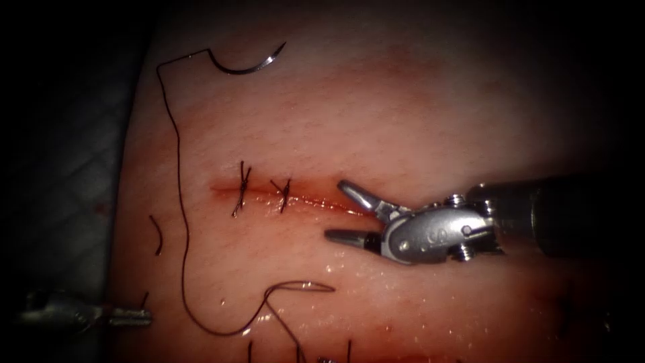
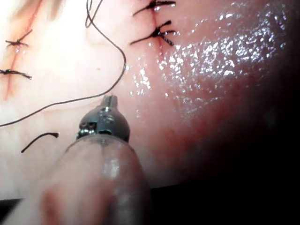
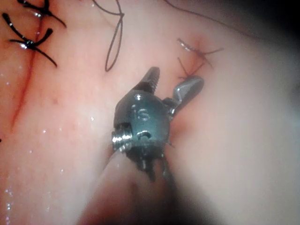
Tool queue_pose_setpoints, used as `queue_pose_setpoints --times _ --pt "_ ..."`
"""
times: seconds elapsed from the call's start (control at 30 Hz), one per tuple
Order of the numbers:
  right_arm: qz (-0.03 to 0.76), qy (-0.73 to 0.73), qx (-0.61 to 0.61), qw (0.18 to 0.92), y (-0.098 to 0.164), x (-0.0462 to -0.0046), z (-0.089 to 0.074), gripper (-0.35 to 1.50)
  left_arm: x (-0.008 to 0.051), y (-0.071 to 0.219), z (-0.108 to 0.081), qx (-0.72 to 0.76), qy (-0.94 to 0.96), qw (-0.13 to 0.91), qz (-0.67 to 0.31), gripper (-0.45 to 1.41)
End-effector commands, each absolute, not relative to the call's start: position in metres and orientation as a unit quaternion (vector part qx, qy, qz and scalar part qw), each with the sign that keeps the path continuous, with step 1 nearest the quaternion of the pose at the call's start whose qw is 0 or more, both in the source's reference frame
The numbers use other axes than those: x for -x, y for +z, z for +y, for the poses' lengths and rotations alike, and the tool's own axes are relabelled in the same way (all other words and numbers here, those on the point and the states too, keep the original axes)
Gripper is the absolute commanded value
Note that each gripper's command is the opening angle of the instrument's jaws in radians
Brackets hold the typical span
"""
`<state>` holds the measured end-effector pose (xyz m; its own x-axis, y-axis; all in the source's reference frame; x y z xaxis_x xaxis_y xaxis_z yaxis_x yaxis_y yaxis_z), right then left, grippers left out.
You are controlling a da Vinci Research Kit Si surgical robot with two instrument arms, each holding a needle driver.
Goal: Wound Closure
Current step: Set the cut suture down with the left.
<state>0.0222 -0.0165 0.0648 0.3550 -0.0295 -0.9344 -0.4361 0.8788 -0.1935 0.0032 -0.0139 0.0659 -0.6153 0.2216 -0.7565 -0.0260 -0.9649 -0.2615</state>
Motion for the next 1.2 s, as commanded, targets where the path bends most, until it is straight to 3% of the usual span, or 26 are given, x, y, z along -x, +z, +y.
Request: queue_pose_setpoints --times 0.03,0.17,0.2,0.23,0.3,0.37,0.87,0.9,0.93,0.97,1.03,1.07,1.1,1.2 --pt "0.554 0.127 0.210 0.795 0.0653 -0.0229 -0.0168 1.09 -0.0026 0.0671 -0.0138 0.434 0.891 0.069 -0.112 -0.45" --pt "0.551 0.129 0.211 0.797 0.0654 -0.0229 -0.0168 1.01 -0.0024 0.0700 -0.0131 0.447 0.885 0.079 -0.104 -0.35" --pt "0.551 0.129 0.211 0.797 0.0654 -0.0228 -0.0169 0.99 -0.0023 0.0716 -0.0135 0.451 0.881 0.091 -0.111 -0.16" --pt "0.551 0.129 0.211 0.797 0.0654 -0.0228 -0.0169 0.99 -0.0023 0.0716 -0.0135 0.451 0.881 0.091 -0.111 -0.16" --pt "0.551 0.129 0.212 0.797 0.0654 -0.0228 -0.0170 0.98 -0.0025 0.0733 -0.0141 0.450 0.879 0.108 -0.115 0.07" --pt "0.550 0.128 0.212 0.797 0.0653 -0.0227 -0.0172 0.93 -0.0027 0.0745 -0.0148 0.459 0.872 0.113 -0.127 0.17" --pt "0.547 0.129 0.216 0.798 0.0654 -0.0222 -0.0179 0.69 -0.0069 0.0760 -0.0184 0.483 0.854 0.110 -0.161 0.22" --pt "0.545 0.130 0.216 0.800 0.0653 -0.0221 -0.0178 0.74 -0.0077 0.0760 -0.0183 0.479 0.855 0.116 -0.159 0.25" --pt "0.542 0.132 0.218 0.801 0.0653 -0.0221 -0.0177 0.99 -0.0082 0.0760 -0.0183 0.481 0.854 0.116 -0.158 0.32" --pt "0.539 0.134 0.219 0.802 0.0653 -0.0222 -0.0177 1.23 -0.0084 0.0760 -0.0184 0.484 0.853 0.119 -0.154 0.52" --pt "0.537 0.135 0.220 0.803 0.0653 -0.0222 -0.0176 1.31 -0.0084 0.0760 -0.0184 0.487 0.852 0.122 -0.152 0.61" --pt "0.536 0.136 0.221 0.804 0.0653 -0.0223 -0.0176 1.40 -0.0082 0.0760 -0.0182 0.494 0.848 0.131 -0.145 0.88" --pt "0.535 0.136 0.221 0.804 0.0653 -0.0223 -0.0176 1.40 -0.0079 0.0760 -0.0181 0.499 0.844 0.138 -0.139 1.03" --pt "0.535 0.137 0.221 0.804 0.0653 -0.0223 -0.0175 1.40 -0.0068 0.0757 -0.0174 0.527 0.825 0.162 -0.122 1.28"
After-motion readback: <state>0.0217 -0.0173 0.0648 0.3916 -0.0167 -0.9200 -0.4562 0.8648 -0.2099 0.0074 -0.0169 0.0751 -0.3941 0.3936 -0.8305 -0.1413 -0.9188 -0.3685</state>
